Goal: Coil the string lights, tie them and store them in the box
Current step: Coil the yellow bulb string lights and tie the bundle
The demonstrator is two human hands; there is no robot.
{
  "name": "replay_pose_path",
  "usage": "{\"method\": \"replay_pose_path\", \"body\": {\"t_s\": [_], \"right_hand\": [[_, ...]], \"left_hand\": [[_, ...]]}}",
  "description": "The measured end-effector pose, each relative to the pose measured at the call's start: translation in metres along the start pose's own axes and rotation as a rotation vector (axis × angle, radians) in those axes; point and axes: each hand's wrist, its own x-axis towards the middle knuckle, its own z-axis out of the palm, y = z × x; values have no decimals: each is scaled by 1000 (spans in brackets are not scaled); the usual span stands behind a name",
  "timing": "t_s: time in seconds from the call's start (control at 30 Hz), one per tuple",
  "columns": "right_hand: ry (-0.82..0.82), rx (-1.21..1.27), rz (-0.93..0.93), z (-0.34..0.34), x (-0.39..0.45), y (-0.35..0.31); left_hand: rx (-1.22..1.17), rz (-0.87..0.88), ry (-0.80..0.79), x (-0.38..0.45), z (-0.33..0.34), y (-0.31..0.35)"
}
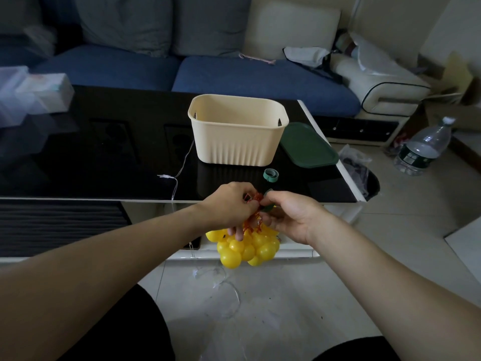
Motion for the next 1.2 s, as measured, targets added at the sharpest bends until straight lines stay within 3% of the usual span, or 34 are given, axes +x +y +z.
{"method": "replay_pose_path", "body": {"t_s": [0.2,0.33,0.73,1.07,1.2], "right_hand": [[50,-194,-122,1,0,3],[21,-143,-179,2,-2,6],[-98,68,61,3,3,6],[-154,10,13,12,9,8],[-102,-23,3,13,9,6]], "left_hand": [[-26,-33,0,4,3,-3],[-153,-35,-46,4,2,-8],[-143,2,29,1,-3,-4],[-217,15,31,-1,-5,-3],[-201,57,-41,-2,-7,-4]]}}
